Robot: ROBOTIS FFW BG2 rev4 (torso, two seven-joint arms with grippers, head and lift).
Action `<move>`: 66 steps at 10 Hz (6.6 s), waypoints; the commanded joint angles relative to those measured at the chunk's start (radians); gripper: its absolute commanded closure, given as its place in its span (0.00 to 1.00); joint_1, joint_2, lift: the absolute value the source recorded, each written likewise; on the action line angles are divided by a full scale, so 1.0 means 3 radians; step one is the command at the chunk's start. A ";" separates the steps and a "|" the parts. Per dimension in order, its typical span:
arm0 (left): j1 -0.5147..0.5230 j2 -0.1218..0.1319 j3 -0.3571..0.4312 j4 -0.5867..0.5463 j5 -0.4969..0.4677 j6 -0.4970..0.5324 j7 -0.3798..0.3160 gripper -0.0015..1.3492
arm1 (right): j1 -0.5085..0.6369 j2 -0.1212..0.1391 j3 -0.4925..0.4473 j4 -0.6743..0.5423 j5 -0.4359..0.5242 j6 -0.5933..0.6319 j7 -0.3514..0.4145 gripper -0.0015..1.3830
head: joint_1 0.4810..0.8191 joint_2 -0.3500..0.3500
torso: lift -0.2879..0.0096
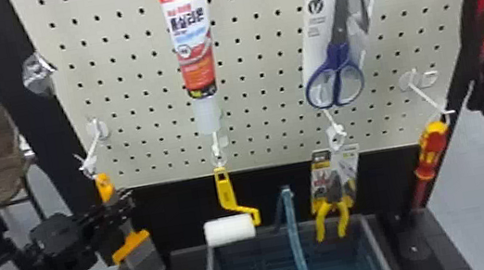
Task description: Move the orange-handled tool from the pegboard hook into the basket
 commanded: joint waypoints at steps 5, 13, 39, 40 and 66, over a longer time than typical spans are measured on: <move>-0.0050 0.0021 0.0036 0.0000 -0.0113 -0.0059 0.0023 0.90 | -0.0021 0.0003 0.0000 0.0016 -0.0001 0.0005 0.0026 0.37 | 0.20 0.50 | 0.63; -0.0007 0.0010 0.0036 -0.0188 -0.0134 -0.0034 0.0023 0.90 | -0.0029 0.0003 0.0000 0.0032 -0.0022 0.0026 0.0036 0.37 | 0.20 0.50 | 0.63; 0.1375 -0.0527 -0.0383 -0.1154 0.1436 -0.0310 0.1209 0.90 | -0.0079 0.0003 0.0000 0.0081 -0.0012 0.0077 0.0072 0.37 | 0.20 0.50 | 0.63; 0.1396 -0.0527 -0.0475 -0.1055 0.1518 -0.0402 0.1265 0.90 | -0.0079 0.0003 0.0000 0.0081 -0.0012 0.0077 0.0077 0.37 | 0.20 0.50 | 0.63; 0.0974 -0.0501 -0.1922 0.0736 0.2648 -0.1772 0.1679 0.63 | -0.0064 0.0003 0.0000 0.0106 -0.0058 0.0082 0.0087 0.37 | 0.20 0.50 | 0.63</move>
